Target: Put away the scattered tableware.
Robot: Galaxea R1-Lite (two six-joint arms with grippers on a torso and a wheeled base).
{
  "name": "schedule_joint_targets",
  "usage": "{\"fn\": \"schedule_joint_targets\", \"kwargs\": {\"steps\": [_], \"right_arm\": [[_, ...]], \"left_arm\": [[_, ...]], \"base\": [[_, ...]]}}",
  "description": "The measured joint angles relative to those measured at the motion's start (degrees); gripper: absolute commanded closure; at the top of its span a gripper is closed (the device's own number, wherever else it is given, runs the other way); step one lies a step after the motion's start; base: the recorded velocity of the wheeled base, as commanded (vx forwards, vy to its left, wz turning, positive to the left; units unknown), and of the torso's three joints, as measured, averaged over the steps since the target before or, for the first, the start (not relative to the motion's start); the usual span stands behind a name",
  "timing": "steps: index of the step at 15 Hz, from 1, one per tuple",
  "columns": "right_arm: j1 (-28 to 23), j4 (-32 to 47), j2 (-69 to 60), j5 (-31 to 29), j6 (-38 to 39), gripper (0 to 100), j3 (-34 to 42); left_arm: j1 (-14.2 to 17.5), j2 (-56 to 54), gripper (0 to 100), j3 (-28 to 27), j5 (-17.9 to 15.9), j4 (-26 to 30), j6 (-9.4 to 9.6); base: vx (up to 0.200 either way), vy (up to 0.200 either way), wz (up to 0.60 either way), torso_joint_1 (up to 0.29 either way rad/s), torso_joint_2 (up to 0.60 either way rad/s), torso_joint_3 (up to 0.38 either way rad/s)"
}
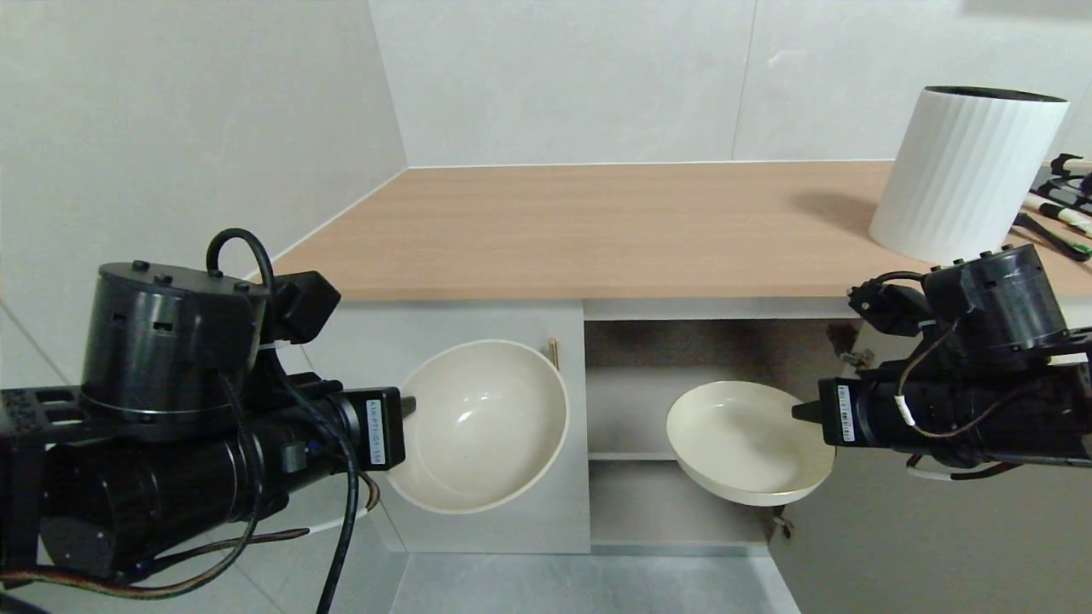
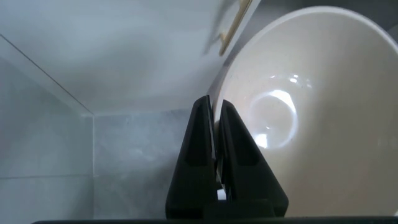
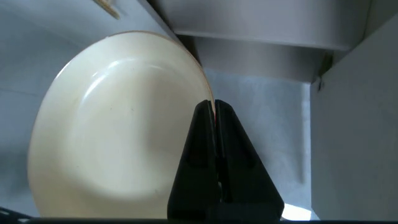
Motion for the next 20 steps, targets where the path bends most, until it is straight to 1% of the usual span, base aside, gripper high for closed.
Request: {"fn": "schedule_joint_targets", "kwargs": {"steps": [5, 8, 13, 16, 20], "right_arm": [[0.0, -0.1, 1.3, -0.1, 0.0, 100, 0.0], [0.0, -0.7, 1.8, -0.1, -0.1, 100, 0.3], [0.0, -4.4, 2.8, -0.1, -0.1, 100, 1.5], [0.1, -7.3, 5.6, -0.3, -0.1, 100, 1.6], [0.1, -16.4, 14.1, -3.2, 0.1, 100, 1.7]], "left_arm": [[0.0, 0.6, 100, 0.0, 0.0, 0.0, 0.00], [0.0, 0.9, 100, 0.1, 0.0, 0.0, 0.00], [0.0, 1.0, 100, 0.0, -0.2, 0.0, 0.02], [0.0, 1.2, 100, 0.0, -0.2, 0.0, 0.00], [0.0, 1.7, 100, 0.2, -0.2, 0.0, 0.00]], "base": [[0.000, 0.000, 0.00, -0.131, 0.45, 0.324], [0.000, 0.000, 0.00, -0.064, 0.35, 0.263], [0.000, 0.000, 0.00, -0.010, 0.04, 0.030], [0.000, 0.000, 0.00, 0.000, 0.00, 0.000], [0.000, 0.000, 0.00, 0.000, 0.00, 0.000]]}}
